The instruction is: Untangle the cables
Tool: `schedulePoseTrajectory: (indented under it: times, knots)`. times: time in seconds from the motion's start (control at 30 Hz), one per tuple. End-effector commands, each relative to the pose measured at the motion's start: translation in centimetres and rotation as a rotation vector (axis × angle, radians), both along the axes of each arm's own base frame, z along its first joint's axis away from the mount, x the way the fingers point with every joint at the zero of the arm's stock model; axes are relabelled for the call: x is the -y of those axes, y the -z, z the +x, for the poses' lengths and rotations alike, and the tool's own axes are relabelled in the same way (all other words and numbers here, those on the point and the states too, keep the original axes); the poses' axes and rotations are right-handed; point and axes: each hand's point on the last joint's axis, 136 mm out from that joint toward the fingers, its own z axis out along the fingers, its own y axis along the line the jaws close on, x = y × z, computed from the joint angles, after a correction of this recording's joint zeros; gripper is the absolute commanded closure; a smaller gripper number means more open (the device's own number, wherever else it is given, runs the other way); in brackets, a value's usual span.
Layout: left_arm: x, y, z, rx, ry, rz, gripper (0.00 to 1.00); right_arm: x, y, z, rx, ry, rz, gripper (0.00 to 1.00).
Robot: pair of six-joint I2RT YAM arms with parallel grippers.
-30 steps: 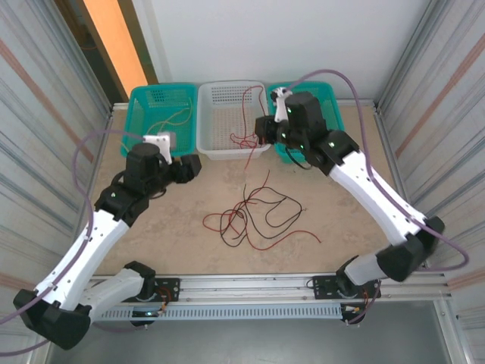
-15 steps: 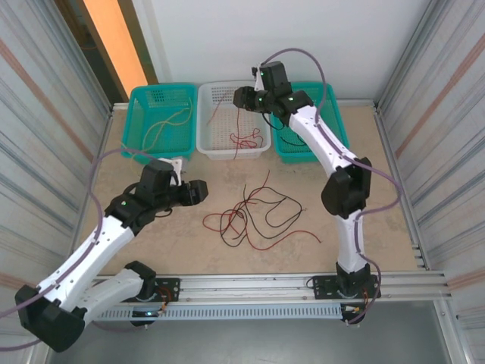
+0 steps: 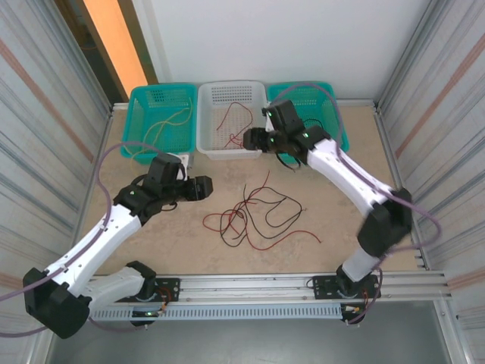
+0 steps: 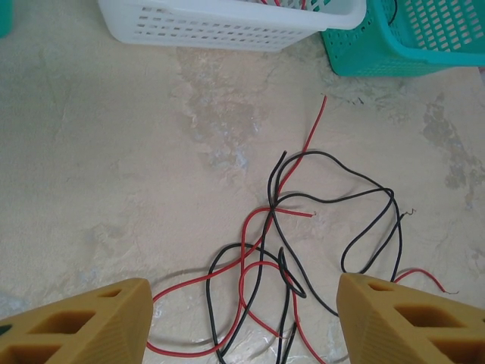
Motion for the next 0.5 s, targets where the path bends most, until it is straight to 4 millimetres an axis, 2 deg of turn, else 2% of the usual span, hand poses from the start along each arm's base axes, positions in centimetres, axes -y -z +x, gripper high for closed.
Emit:
schedulePoseTrajectory:
  times: [0.0,0.13,0.23,0.3,0.37,0.47]
  knots:
    - [1.4,-2.0,0.6,0.054,0.048,-0.051,0.35,3.4,1.3,-3.9,0.017,0.084,-0.079,0.34]
    - [2.5,-1.7,1.1,0.046,0.060,-0.089,0.37,5.3,6.6,-9.1,-0.106,0.149,-0.092,0.35]
    - [3.3,-1.2,1.2,0.020,0.076,-0.110,0.40,6.4,9.9,-11.7,-0.185,0.206,-0.105,0.35]
    - [3.7,-0.9,1.2,0.017,0.082,-0.106,0.41,6.8,11.8,-12.7,-0.247,0.243,-0.104,0.38]
    - [3.9,-0.7,1.1,0.015,0.081,-0.110,0.41,6.3,13.5,-13.3,-0.288,0.247,-0.096,0.40]
    - [4.0,-0.8,1.1,0.007,0.076,-0.125,0.39,5.6,15.1,-13.2,-0.319,0.263,-0.102,0.48]
